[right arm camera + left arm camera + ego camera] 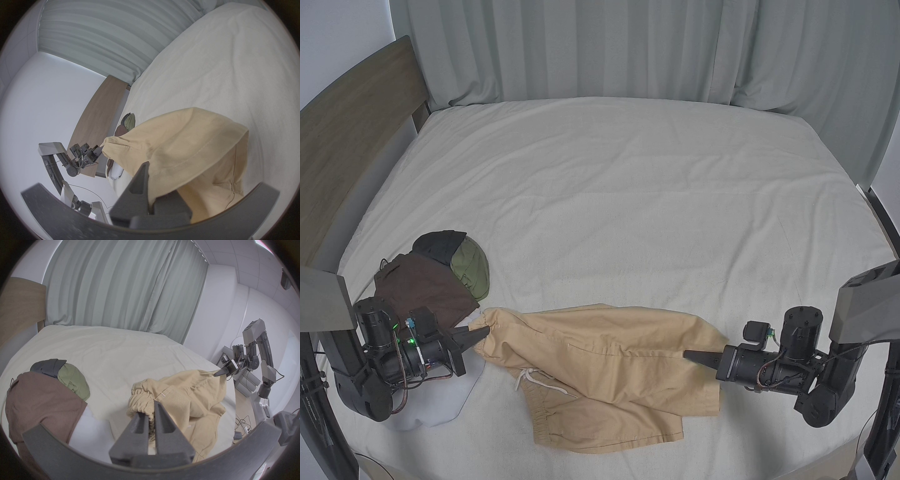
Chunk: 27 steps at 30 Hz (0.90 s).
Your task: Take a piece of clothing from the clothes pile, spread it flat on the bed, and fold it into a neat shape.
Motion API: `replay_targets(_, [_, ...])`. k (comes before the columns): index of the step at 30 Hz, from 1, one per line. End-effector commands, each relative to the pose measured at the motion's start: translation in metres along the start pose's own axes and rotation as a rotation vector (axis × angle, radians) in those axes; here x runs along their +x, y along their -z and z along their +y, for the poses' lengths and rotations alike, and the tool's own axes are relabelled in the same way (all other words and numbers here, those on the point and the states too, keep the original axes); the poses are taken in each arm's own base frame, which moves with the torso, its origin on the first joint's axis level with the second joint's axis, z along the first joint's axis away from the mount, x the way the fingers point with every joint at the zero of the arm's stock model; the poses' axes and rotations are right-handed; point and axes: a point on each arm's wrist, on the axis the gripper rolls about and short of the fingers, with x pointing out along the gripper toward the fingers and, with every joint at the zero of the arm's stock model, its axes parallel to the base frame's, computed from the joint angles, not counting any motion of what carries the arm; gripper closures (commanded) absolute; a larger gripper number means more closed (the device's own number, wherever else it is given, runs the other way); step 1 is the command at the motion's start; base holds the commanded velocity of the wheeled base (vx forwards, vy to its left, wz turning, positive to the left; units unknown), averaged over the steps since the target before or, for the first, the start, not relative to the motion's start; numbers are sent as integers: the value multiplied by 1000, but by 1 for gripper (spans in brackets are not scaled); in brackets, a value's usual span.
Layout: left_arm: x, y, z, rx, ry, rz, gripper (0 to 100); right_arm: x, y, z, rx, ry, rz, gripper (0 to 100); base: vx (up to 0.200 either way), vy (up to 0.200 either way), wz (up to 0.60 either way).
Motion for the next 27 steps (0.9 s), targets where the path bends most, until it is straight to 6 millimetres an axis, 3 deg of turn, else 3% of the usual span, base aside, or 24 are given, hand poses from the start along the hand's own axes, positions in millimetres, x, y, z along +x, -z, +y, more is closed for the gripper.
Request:
replay_targets(1, [6,-10,6,20,-7,-42,100,-6,-6,9,-18,-22,-27,100,0,0,0])
replay_targets(11, [0,-50,-3,-79,25,-170,100,-24,-27,37,-79,-98,-125,100,0,0,0])
replay_targets(27, [1,-70,-2,-61,31,-238,100,-37,-43,55,-125,-147,-206,100,0,0,0])
